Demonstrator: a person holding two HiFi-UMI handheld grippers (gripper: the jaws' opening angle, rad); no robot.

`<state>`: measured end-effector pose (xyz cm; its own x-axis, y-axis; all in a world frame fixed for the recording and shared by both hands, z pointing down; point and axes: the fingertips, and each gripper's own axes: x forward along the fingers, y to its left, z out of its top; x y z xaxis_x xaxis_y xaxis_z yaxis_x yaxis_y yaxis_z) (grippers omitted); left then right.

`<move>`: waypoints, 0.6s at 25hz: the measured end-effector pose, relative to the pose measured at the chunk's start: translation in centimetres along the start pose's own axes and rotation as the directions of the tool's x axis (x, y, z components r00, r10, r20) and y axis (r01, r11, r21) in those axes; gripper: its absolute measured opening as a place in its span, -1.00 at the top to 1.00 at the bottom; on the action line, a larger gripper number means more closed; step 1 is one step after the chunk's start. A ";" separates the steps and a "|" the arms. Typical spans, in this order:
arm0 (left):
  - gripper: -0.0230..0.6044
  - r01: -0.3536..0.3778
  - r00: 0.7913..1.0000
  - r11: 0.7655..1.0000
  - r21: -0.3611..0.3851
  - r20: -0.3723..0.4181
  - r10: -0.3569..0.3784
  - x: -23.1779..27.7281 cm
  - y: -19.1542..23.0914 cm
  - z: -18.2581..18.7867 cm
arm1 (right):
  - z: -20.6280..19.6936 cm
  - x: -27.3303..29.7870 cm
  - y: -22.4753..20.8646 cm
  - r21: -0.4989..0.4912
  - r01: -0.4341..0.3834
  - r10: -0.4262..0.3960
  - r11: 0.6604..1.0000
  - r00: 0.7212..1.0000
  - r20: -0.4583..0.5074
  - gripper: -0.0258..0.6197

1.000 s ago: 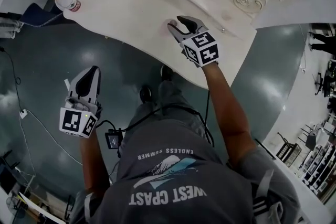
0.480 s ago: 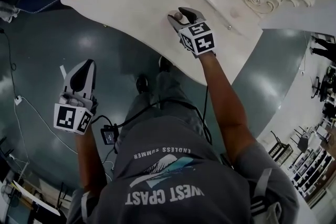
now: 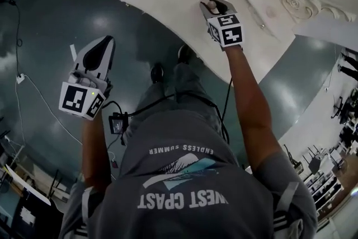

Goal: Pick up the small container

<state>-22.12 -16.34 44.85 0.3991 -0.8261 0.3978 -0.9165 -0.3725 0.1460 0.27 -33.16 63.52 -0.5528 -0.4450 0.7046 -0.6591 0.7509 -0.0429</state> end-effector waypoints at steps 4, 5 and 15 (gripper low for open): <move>0.84 -0.001 1.000 1.000 0.008 0.018 0.001 0.5 -0.2 0.5 | -0.1 -0.7 -1.2 0.037 0.022 -0.022 0.999 1.000 -0.009 0.45; 0.84 -0.001 1.000 1.000 0.010 0.024 0.000 0.5 -0.2 0.7 | 0.0 -1.1 -1.5 0.042 0.030 -0.030 0.999 1.000 -0.005 0.45; 0.84 -0.003 0.998 0.999 0.041 0.067 0.000 -1.1 0.1 1.5 | 2.2 -5.5 -1.8 0.029 0.092 -0.094 0.995 0.994 0.059 0.45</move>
<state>-22.61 -16.13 43.03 0.3997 -0.8528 0.3362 -0.9159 -0.3869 0.1074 3.34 -33.12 58.12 -0.5176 -0.5412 0.6627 -0.7218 0.6921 0.0013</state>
